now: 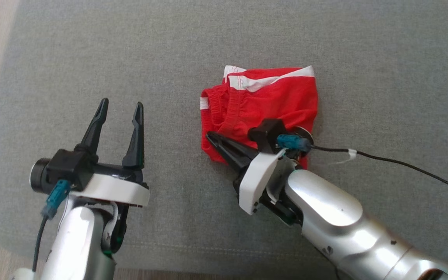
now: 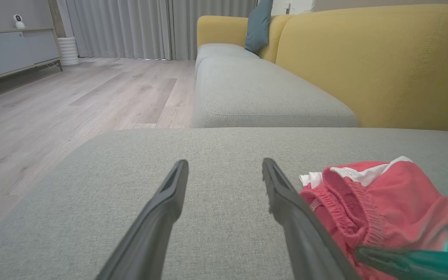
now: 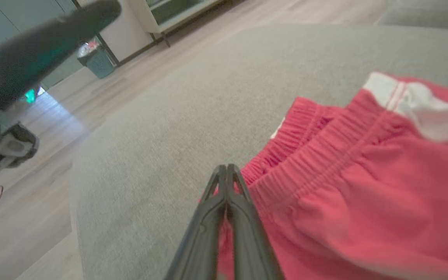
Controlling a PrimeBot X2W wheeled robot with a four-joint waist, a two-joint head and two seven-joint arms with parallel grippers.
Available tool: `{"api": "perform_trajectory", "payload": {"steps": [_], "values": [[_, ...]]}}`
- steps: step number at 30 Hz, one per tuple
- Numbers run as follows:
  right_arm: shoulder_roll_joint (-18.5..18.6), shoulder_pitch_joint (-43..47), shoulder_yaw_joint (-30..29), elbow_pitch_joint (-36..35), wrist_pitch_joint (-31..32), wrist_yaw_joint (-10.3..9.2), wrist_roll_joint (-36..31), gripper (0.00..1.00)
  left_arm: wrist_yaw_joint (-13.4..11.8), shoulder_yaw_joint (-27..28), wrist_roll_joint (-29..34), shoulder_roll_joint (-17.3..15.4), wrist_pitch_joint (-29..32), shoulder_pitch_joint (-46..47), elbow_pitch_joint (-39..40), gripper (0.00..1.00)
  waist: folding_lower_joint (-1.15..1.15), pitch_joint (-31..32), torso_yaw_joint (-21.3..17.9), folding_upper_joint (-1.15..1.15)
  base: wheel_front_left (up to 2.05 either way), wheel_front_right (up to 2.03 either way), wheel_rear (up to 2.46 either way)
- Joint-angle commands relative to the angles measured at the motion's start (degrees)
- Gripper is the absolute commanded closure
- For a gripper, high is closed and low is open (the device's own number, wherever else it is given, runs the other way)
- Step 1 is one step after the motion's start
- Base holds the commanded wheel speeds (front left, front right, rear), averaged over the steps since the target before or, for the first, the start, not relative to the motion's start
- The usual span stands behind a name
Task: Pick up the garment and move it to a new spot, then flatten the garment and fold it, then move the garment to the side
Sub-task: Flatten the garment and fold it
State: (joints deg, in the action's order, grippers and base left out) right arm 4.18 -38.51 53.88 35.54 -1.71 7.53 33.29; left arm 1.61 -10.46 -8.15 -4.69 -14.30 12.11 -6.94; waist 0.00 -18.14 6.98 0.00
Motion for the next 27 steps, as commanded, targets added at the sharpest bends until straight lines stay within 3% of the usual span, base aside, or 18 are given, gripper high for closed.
{"api": "perform_trajectory", "payload": {"steps": [1,2,4,8,15,16,24,27], "values": [[-1.3,-0.2,0.2,-2.8,-2.2,-0.04,0.4,1.0,0.3,2.2,0.6,-0.4,-0.7,1.2,1.7,0.0,0.0,0.5,-0.1,0.0,0.0,0.0,0.0],[-1.3,0.2,-0.1,-3.7,-3.6,-0.04,0.2,0.76,0.2,2.3,0.7,-0.4,-0.7,1.0,1.6,0.0,0.0,0.8,-0.3,0.0,0.0,0.0,0.0],[-1.3,1.3,-2.0,-5.2,-6.3,-0.04,-0.4,0.0,0.1,2.6,0.8,-0.5,-0.7,0.4,1.6,0.0,0.0,1.5,-0.7,0.0,0.0,0.0,0.0],[-1.3,5.0,-10.6,-7.6,-10.4,-0.04,-4.6,0.0,-0.4,3.2,1.1,-0.7,-0.7,-0.9,2.0,0.0,0.0,3.0,-1.8,0.0,0.0,0.0,0.0],[0.2,15.9,-32.5,-17.2,-11.1,-0.04,-14.9,0.0,-1.1,4.1,1.4,-1.2,-0.7,-2.8,2.9,0.0,0.0,5.0,-3.6,0.0,0.0,0.0,0.0],[0.2,15.9,-32.5,-17.2,-11.1,-0.04,-14.9,0.0,-1.1,4.1,1.4,-1.2,-0.7,-2.8,2.9,0.0,0.0,5.0,-3.6,0.0,0.0,0.0,0.0],[0.2,29.3,-50.0,-32.9,-4.1,-0.04,-22.6,0.0,-1.7,5.2,1.6,-2.2,-0.7,-4.3,4.1,0.0,0.0,7.2,-5.1,0.0,0.0,0.0,0.0],[-0.3,32.2,-51.3,-36.2,-2.2,-0.04,-23.1,0.0,-1.9,5.5,1.5,-2.5,-0.7,-5.2,4.4,0.0,0.0,8.4,-5.5,0.0,0.0,0.0,0.0]]}}
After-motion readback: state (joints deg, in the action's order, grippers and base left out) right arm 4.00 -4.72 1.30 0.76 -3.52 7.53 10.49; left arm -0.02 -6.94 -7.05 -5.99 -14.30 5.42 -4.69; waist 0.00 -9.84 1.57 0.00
